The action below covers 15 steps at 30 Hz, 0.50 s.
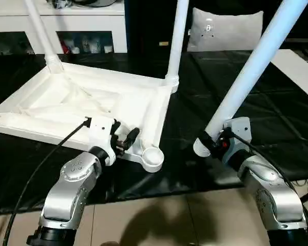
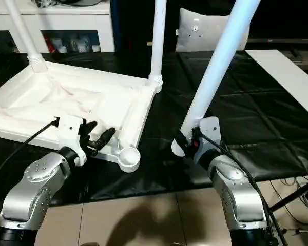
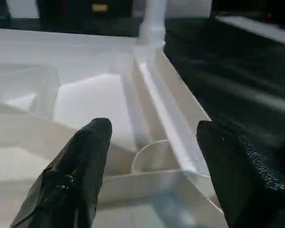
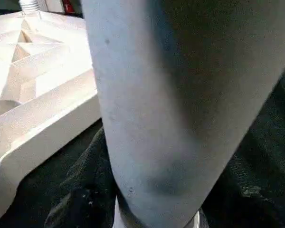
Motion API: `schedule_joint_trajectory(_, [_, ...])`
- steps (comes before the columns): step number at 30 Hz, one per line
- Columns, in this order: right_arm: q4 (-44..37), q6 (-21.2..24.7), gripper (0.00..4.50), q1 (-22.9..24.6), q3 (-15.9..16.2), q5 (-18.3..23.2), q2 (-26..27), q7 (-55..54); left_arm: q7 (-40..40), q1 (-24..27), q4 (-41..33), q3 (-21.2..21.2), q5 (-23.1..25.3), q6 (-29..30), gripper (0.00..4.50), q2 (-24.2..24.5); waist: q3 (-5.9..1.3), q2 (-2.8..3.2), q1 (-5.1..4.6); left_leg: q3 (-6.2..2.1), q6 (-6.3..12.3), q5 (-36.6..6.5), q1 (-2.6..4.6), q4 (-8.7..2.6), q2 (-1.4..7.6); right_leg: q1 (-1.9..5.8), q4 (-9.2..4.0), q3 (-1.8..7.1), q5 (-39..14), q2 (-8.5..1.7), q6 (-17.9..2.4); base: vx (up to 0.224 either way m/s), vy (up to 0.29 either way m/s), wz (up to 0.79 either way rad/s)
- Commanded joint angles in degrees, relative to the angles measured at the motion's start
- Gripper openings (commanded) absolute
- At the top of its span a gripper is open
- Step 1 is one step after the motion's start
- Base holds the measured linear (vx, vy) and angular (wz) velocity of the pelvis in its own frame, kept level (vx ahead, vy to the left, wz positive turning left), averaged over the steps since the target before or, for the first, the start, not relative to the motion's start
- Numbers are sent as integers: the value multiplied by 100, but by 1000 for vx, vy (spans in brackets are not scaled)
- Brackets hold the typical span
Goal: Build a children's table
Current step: Move to table
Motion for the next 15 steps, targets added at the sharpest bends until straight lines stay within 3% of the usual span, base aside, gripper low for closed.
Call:
schedule_joint_trajectory(1, [-179,46,187,-41,36,26,28,13,124,95,-71,119,29,16,326,33,-321,-42,181,56,1434,62,-344,-70,-149,648,-780,327,-1684,-952,-578,-50,33,51])
schedule_joint_trajectory(2, [-192,32,187,-31,52,7,18,13,226,129,-105,128,88,-30,326,-1,-316,-71,197,32,1471,113,-405,67,-130,672,-855,390,-1859,-1141,-542,-57,78,51])
schedule_joint_trajectory(3, [-181,-10,187,-20,52,-8,6,17,342,156,-134,63,292,-132,326,45,-246,-67,229,-52,1165,-21,-441,246,42,695,-1029,330,-2391,-1436,-647,-57,78,51])
schedule_joint_trajectory(4, [-159,-45,187,-14,2,38,33,14,405,169,-142,56,358,-155,326,46,-218,21,227,-83,1048,-80,-328,29,59,672,-1008,87,-2503,-1167,-769,-52,108,51])
schedule_joint_trajectory(5, [-135,3,187,-13,-117,179,112,-17,457,175,-145,78,363,-142,326,25,-217,124,-4,-30,556,-633,180,-426,233,195,-528,65,-1882,-141,-884,-56,113,29])
schedule_joint_trajectory(6, [-128,40,187,-16,-155,208,133,-49,474,181,-142,111,329,-140,326,-4,-296,284,17,-141,-105,-1402,245,-627,471,198,-264,227,-737,104,-829,-56,113,29])
schedule_joint_trajectory(7, [-112,26,187,-24,-132,172,106,-42,516,185,-145,131,345,-144,326,-9,-310,300,17,-278,-585,-1749,277,-737,615,161,-145,275,-323,145,-812,-54,111,15])
schedule_joint_trajectory(8, [-110,20,187,-25,-123,159,97,-38,524,187,-147,133,348,-144,326,-9,-306,348,20,-407,-961,-2003,319,-860,776,73,-3,300,-127,218,-748,-40,81,19])
schedule_joint_trajectory(9, [-103,-13,187,-20,-95,128,78,-20,581,203,-159,236,259,-189,326,-102,-314,327,-36,-513,-991,-2312,318,-1075,1070,-122,391,313,-234,300,-399,-40,81,19])
schedule_joint_trajectory(10, [-112,-6,187,-9,-104,137,89,-33,612,208,-175,268,250,-194,326,-126,-359,312,-55,-535,-651,-2120,347,-980,1036,-138,398,355,-369,238,-315,0,0,0])
schedule_joint_trajectory(11, [-126,2,187,7,-115,146,101,-49,641,213,-193,277,271,-184,326,-127,-328,296,-8,-415,-58,-2016,254,-959,903,-75,298,434,-513,146,-301,-43,-67,-1])
schedule_joint_trajectory(12, [-148,4,187,33,-120,150,113,-65,675,230,-226,301,281,-210,326,-138,-318,226,-9,-359,201,-2070,223,-934,808,-13,197,510,-505,75,-310,-43,-67,-1])
schedule_joint_trajectory(13, [-161,4,187,52,-128,158,127,-85,708,245,-254,317,284,-244,326,-145,-334,0,-9,-136,369,-1975,65,-678,380,143,-197,719,-341,-156,-486,-53,-103,-10])
schedule_joint_trajectory(14, [-176,15,187,76,-156,178,166,-134,765,267,-295,355,285,-240,326,-161,-306,-83,60,79,290,-1746,-150,-496,67,244,-467,786,-730,-345,-593,-87,-118,-10])
schedule_joint_trajectory(15, [-184,26,187,87,-176,185,192,-158,805,281,-316,371,291,-224,326,-168,-350,-317,285,274,241,-674,-76,-175,-74,217,-757,960,-3120,-581,359,-87,-118,-10])
